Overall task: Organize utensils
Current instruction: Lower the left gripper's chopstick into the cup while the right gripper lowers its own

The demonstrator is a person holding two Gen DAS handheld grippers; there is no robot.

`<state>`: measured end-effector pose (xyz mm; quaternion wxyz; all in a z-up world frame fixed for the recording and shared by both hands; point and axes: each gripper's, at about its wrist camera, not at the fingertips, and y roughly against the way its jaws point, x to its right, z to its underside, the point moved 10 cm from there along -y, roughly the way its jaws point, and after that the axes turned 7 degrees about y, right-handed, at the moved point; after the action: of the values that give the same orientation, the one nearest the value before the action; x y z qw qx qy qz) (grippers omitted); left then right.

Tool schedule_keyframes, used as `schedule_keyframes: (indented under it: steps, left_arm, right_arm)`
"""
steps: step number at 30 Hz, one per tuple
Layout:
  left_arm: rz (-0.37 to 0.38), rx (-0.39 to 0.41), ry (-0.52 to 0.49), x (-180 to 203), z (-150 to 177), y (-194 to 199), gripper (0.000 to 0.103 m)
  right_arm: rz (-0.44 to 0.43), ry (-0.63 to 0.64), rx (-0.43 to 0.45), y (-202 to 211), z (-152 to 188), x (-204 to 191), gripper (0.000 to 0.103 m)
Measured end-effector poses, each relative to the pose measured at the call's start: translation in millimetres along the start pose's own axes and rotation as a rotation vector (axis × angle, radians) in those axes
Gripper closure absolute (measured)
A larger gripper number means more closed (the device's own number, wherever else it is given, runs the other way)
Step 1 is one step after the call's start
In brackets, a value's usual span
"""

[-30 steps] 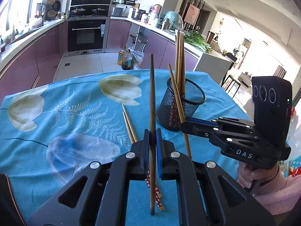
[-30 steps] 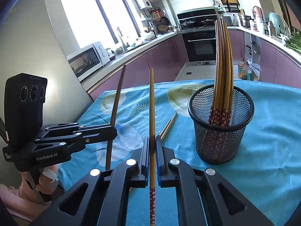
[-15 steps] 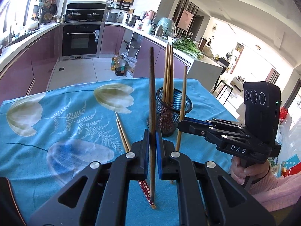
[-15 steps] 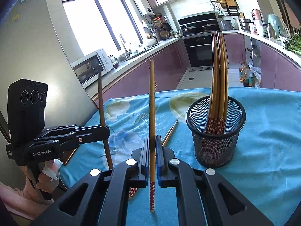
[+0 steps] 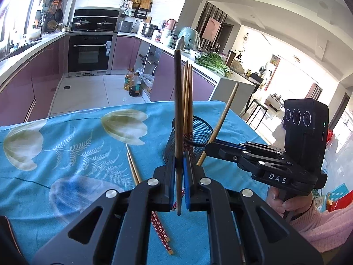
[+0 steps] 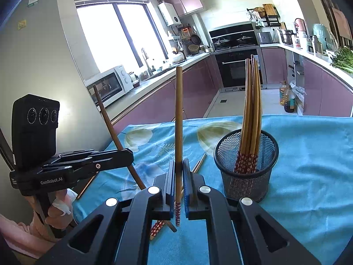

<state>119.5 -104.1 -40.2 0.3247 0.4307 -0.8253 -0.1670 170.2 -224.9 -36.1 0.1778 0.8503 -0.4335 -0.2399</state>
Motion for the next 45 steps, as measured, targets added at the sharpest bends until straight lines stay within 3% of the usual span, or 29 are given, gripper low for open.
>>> schedule_keyframes:
  steps: [45]
  left_arm:
    - [-0.019,0.012,-0.1,30.5,-20.8,-17.7,0.096]
  right_arm:
    - [0.061,0.019,0.08,23.8,-22.8,16.2,0.097]
